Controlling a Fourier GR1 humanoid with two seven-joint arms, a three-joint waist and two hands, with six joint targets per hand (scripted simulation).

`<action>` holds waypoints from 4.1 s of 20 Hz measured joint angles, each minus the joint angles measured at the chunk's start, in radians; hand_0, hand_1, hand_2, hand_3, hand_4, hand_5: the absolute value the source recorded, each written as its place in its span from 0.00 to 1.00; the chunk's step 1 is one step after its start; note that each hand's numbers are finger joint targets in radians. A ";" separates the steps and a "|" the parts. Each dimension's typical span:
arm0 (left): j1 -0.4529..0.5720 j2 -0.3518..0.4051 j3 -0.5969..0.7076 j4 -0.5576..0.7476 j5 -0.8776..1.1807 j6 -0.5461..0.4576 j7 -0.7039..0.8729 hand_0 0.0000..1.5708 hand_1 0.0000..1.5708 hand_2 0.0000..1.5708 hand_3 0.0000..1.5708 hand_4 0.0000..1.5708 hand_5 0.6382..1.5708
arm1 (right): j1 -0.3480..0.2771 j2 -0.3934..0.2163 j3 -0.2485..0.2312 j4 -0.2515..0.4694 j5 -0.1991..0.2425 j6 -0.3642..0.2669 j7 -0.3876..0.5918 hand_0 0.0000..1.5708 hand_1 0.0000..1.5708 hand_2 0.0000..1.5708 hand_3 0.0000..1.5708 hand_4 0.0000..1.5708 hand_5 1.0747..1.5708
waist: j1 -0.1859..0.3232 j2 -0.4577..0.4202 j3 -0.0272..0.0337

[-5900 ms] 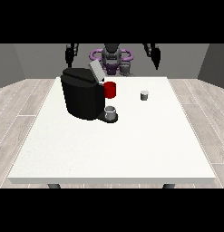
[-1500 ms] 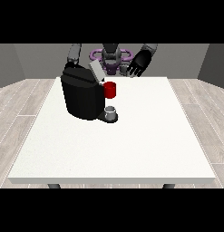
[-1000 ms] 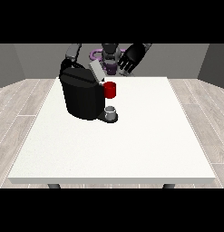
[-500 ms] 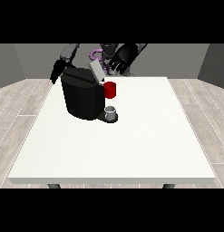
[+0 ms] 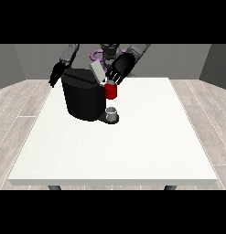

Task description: Insert the coffee pod into the coffee machine and close the lid

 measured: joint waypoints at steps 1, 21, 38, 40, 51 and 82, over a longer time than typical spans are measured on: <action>-0.008 0.002 0.000 0.002 -0.001 -0.002 0.000 0.79 0.79 0.82 0.79 0.28 1.00 | -0.004 -0.002 -0.006 0.005 -0.002 -0.001 -0.003 0.00 0.00 0.00 0.00 0.00 1.00 | 0.001 0.008 0.0000; -0.047 -0.005 0.001 0.029 -0.015 0.012 -0.023 0.77 0.77 0.79 0.77 0.23 1.00 | -0.022 -0.022 -0.054 0.045 -0.029 0.003 -0.028 0.00 0.00 0.00 0.00 0.00 1.00 | 0.014 0.036 0.0002; -0.049 0.030 -0.052 0.046 -0.110 0.104 -0.088 0.75 0.75 0.74 0.65 0.00 1.00 | -0.053 -0.018 -0.037 0.023 -0.012 -0.010 0.014 0.00 0.00 0.00 0.00 0.00 1.00 | -0.007 0.060 0.0004; -0.047 0.043 -0.051 0.054 -0.117 0.112 -0.100 0.70 0.70 0.72 0.63 0.00 1.00 | -0.048 -0.016 -0.033 0.009 -0.011 -0.009 0.013 0.00 0.00 0.00 0.00 0.00 1.00 | -0.015 0.066 0.0016; -0.078 0.044 -0.016 0.052 -0.110 0.161 -0.129 0.79 0.79 0.77 0.62 0.00 1.00 | -0.063 -0.011 -0.030 0.010 -0.002 -0.020 0.000 0.00 0.00 0.00 0.00 0.09 1.00 | -0.019 0.103 0.0009; -0.061 0.048 -0.050 0.054 -0.193 0.217 -0.194 0.00 0.00 0.00 0.04 0.00 1.00 | -0.044 -0.017 -0.051 0.069 0.009 -0.039 0.000 0.00 0.00 0.00 0.00 0.00 1.00 | 0.027 0.057 0.0024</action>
